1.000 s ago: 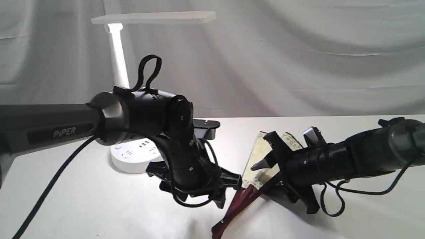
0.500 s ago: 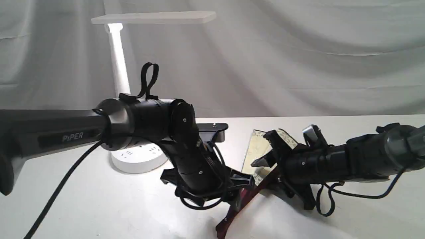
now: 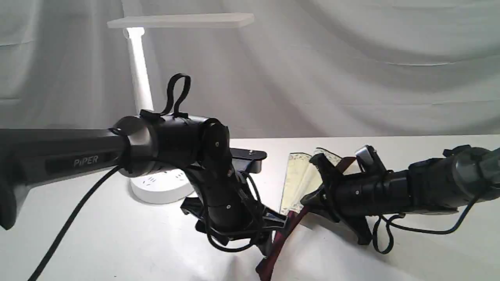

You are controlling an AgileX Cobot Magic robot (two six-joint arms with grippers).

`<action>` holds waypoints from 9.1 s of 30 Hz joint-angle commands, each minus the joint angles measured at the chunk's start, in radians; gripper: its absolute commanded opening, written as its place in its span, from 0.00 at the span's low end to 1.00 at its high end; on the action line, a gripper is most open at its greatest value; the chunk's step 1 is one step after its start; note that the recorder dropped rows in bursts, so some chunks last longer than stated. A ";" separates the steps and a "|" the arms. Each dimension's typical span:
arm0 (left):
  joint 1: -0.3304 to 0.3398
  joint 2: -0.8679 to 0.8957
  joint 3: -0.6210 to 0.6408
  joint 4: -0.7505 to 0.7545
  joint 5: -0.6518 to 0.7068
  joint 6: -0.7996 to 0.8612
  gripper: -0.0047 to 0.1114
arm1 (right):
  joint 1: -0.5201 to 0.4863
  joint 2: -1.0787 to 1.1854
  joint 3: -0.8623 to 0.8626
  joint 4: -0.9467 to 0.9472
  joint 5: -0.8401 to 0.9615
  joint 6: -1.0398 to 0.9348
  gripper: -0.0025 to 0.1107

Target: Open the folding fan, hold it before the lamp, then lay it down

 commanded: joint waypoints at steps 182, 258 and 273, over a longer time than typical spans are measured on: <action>0.351 -0.037 0.709 0.908 -2.074 -1.708 0.04 | 0.058 -0.152 0.003 -0.014 0.585 -0.253 0.48; 0.353 -0.151 0.868 0.730 -2.074 -1.707 0.04 | -0.109 -0.014 -0.188 0.028 0.511 -0.072 0.02; 0.195 -0.154 0.895 0.529 -2.074 -1.676 0.04 | -0.311 -0.014 -0.021 0.028 0.640 -0.093 0.02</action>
